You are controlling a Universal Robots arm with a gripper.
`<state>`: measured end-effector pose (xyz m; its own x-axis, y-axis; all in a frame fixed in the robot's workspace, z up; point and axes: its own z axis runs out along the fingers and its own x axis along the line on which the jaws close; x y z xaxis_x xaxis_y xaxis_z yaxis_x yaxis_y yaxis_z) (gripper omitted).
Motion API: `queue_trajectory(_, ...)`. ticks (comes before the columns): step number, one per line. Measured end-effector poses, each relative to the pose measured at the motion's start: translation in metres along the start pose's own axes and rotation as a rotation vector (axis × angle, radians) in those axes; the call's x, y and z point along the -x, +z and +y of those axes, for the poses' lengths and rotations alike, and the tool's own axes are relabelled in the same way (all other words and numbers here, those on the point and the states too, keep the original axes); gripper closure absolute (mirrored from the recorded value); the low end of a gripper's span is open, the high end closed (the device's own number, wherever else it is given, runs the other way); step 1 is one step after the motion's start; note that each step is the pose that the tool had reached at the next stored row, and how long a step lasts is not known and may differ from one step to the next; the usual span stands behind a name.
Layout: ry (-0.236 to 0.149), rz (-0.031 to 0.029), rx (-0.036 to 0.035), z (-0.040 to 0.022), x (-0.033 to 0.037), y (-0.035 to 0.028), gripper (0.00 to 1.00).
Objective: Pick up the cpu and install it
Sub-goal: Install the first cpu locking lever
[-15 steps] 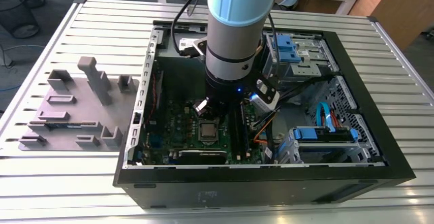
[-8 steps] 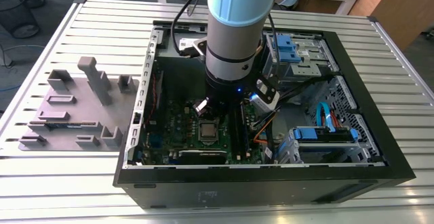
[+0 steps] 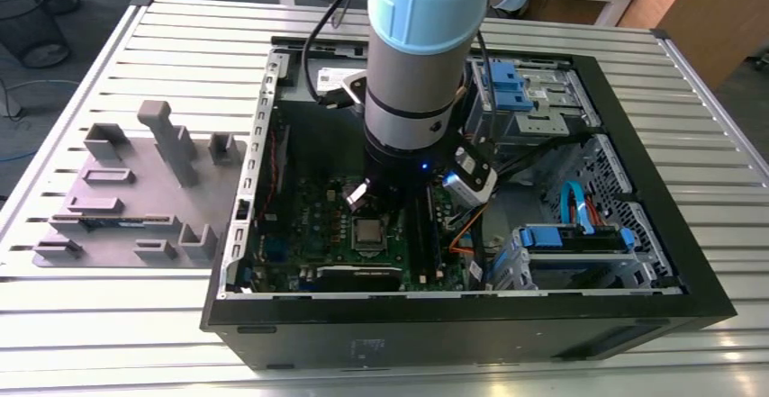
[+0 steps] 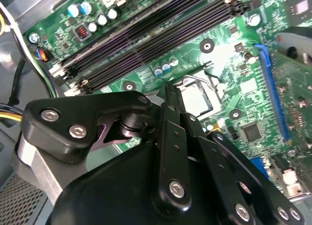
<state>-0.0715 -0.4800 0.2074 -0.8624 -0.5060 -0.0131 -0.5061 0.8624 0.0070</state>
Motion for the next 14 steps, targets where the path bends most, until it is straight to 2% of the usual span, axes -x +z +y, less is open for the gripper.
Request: queue_trajectory(14,0.072,0.0004,-0.0023,-0.0067,-0.004,0.0025,0.89)
